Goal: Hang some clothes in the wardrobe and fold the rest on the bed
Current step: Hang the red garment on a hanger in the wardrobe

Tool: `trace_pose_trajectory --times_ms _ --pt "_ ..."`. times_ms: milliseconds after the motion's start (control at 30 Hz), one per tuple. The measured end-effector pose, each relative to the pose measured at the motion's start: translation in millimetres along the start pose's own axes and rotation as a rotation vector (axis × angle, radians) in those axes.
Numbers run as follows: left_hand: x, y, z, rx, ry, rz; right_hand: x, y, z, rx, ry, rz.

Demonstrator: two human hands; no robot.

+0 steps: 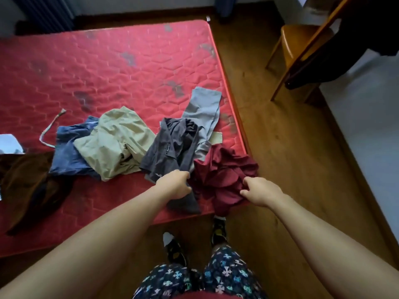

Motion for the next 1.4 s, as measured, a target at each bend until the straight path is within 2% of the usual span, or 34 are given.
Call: trace_pose_trajectory --times_ms 200,467,567,667,767,833,1000,1167,1233,1300,1333,1400 --pt "-31.5 35.9 97.4 0.062 -0.091 -0.059 -17.1 48.3 102.1 -0.011 -0.096 -0.035" --pt "-91.3 45.7 231.6 0.147 -0.167 -0.180 -68.3 94.3 243.2 -0.005 -0.133 -0.123" --pt "-112.2 45.7 268.0 0.154 -0.205 -0.245 -88.0 102.8 284.5 -0.033 -0.187 -0.042" --pt "-126.4 47.6 287.5 0.167 -0.144 -0.388 -110.2 107.6 311.7 -0.100 -0.292 0.193" --pt "-129.0 45.5 288.4 0.246 0.004 -0.534 -129.3 107.2 317.1 -0.243 -0.279 0.480" --pt "-126.9 41.3 281.9 0.314 0.064 -0.689 -140.2 106.9 314.1 -0.302 -0.229 0.583" --pt "-97.0 28.3 254.6 0.354 0.163 -1.008 -128.3 88.0 285.1 -0.165 -0.128 0.589" --pt "-32.7 15.4 208.0 0.354 0.252 -1.175 -71.3 42.1 239.6 -0.159 0.098 1.065" --pt "0.7 10.7 184.0 0.312 0.311 -1.167 -38.8 24.0 218.8 -0.055 0.159 1.038" --pt "38.9 8.3 155.0 0.263 0.381 -1.144 -5.7 6.7 199.2 0.102 0.212 0.828" --pt "59.7 8.4 138.5 0.237 0.424 -1.144 10.8 -4.8 186.1 0.160 0.218 0.734" --pt "102.4 9.0 104.3 0.181 0.518 -1.147 39.0 -30.8 156.4 0.267 0.151 0.719"
Point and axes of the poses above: each hand's wrist, its own z-axis towards the middle knuckle, its own x-axis out of the back of the hand, y = z × x, the point moved 1 cm from there along z, towards the middle knuckle, and after that the axes turned 15 degrees about z, right-handed, at the moved point
